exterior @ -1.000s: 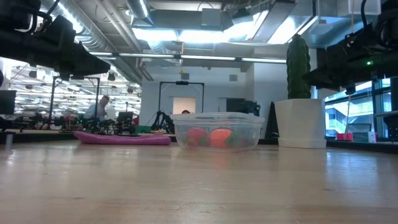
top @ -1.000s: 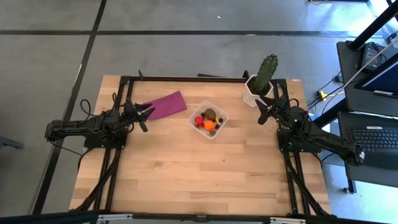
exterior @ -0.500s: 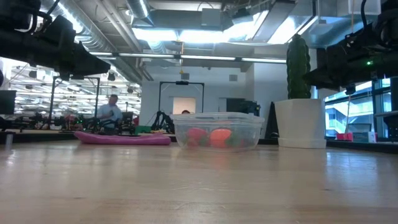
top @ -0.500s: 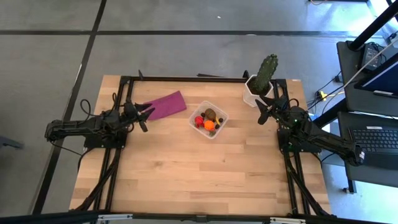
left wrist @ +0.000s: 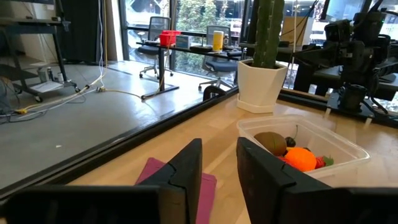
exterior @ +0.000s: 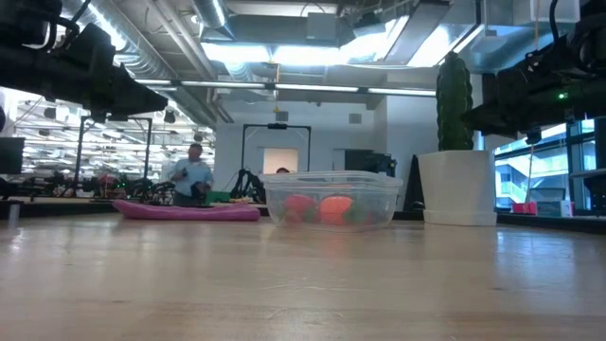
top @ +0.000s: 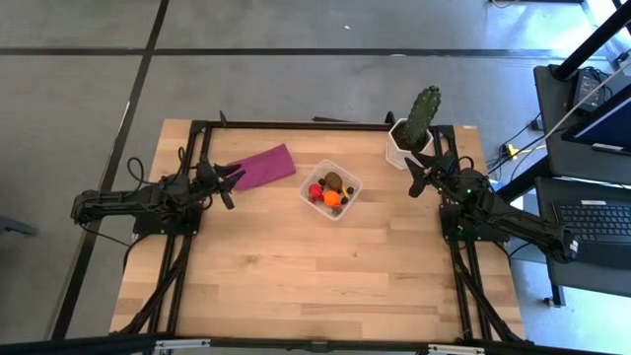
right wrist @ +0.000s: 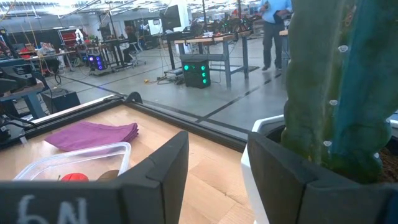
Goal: Pick and placing Produce into tupperware
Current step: Return to Home Position
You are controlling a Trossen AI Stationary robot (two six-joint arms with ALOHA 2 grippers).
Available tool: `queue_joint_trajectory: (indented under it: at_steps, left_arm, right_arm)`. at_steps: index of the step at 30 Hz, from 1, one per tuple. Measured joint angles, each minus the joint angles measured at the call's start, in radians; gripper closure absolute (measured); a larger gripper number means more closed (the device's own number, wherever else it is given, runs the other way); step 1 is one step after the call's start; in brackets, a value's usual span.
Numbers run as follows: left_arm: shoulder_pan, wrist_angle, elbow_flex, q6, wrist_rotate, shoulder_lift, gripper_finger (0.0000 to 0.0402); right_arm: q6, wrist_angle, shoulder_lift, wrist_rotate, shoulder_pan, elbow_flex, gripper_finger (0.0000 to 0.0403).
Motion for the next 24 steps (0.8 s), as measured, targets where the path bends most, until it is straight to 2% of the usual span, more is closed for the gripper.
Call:
queue_joint_trajectory:
  at_steps: [24]
  left_arm:
    - [0.0,0.0,0.0,0.0,0.0,0.0,0.0346]
  right_arm:
    - [0.0,0.0,0.0,0.0,0.0,0.0,0.0234]
